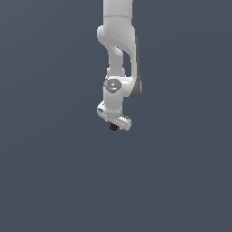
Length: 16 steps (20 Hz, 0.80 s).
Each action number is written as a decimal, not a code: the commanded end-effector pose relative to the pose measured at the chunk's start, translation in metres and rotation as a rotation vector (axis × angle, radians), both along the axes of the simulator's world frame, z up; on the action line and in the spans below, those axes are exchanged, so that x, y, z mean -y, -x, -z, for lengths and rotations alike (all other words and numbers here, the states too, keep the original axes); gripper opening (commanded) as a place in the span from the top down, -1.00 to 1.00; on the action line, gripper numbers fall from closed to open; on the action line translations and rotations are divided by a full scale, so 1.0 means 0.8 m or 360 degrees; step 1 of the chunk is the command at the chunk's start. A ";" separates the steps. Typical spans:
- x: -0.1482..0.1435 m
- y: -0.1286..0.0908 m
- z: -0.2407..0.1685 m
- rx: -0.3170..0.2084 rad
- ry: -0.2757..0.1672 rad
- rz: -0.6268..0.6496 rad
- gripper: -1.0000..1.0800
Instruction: Pick up the object and move it to a goal position.
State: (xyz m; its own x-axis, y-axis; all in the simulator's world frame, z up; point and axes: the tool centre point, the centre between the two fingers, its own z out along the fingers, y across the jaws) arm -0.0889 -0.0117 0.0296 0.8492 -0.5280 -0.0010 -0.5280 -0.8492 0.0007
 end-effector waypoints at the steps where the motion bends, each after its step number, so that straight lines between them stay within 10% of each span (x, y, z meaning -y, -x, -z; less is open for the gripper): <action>1: 0.000 -0.001 0.002 0.0002 0.0000 0.0000 1.00; 16: 0.007 -0.007 -0.004 0.0003 -0.0001 -0.0001 1.00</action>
